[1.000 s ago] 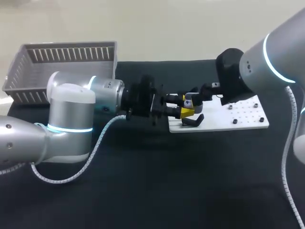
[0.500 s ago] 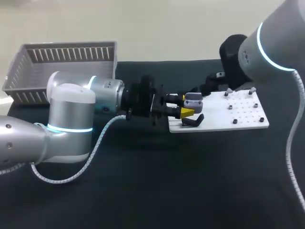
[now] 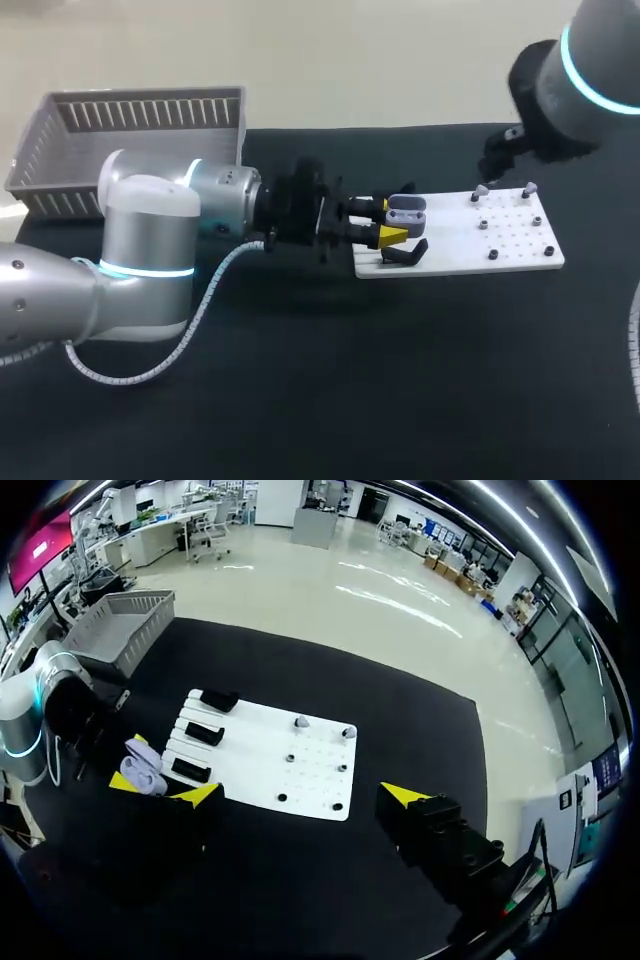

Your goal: Pick up each earbud case from the left stands, insert the matching earbuds, close the lid, and place the case in the box.

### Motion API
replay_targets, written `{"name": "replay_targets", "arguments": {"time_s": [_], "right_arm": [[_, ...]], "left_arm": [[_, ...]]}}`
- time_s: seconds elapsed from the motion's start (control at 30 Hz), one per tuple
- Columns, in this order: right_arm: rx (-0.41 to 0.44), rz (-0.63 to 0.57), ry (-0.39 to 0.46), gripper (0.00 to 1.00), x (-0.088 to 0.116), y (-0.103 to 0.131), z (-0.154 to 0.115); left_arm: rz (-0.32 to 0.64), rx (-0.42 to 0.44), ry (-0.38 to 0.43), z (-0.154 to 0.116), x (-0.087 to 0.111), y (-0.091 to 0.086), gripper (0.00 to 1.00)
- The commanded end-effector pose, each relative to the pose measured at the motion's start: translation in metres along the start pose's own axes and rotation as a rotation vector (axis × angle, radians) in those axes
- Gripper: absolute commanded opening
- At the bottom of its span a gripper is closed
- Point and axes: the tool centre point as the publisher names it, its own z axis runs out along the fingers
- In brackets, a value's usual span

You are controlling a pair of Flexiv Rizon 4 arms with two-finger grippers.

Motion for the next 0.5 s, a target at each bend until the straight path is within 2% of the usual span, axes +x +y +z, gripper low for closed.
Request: {"name": "replay_targets", "arguments": {"time_s": [0.03,0.2,0.5], "right_arm": [[-0.059,-0.032,0.055,1.00,-0.011,-0.017,0.016],[-0.031,-0.117,0.100,1.00,-0.017,-0.029,0.036],[-0.027,-0.221,0.126,1.00,-0.017,-0.041,0.076]], "left_arm": [[0.002,-0.004,-0.001,0.000,0.001,-0.001,0.00],[0.002,-0.004,-0.001,0.000,0.001,-0.001,0.00],[0.002,-0.004,-0.001,0.000,0.001,-0.001,0.00]]}}
